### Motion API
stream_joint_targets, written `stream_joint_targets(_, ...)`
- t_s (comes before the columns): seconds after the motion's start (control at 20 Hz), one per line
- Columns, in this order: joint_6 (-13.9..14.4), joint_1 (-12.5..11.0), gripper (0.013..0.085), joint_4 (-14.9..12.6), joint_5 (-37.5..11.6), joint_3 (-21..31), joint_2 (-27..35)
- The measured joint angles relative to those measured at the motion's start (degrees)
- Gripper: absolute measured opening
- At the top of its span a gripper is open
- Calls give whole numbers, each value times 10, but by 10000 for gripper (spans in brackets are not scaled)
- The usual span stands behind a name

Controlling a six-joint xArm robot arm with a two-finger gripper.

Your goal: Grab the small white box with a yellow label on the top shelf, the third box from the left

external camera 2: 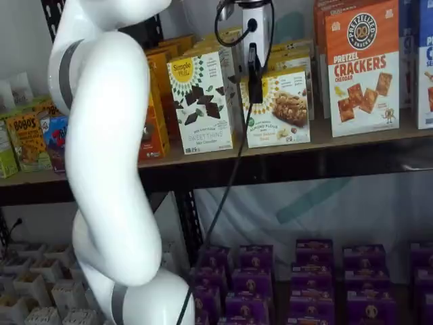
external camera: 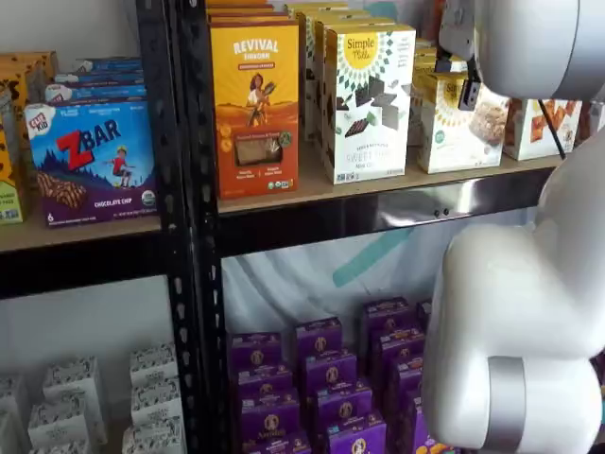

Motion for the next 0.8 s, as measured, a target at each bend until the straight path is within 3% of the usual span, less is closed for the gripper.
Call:
stream_joint_targets(0.55,0,1,850,-11,15,-13,10)
stream_joint_targets(0.8,-1,-1,690,-9,17,-14,9)
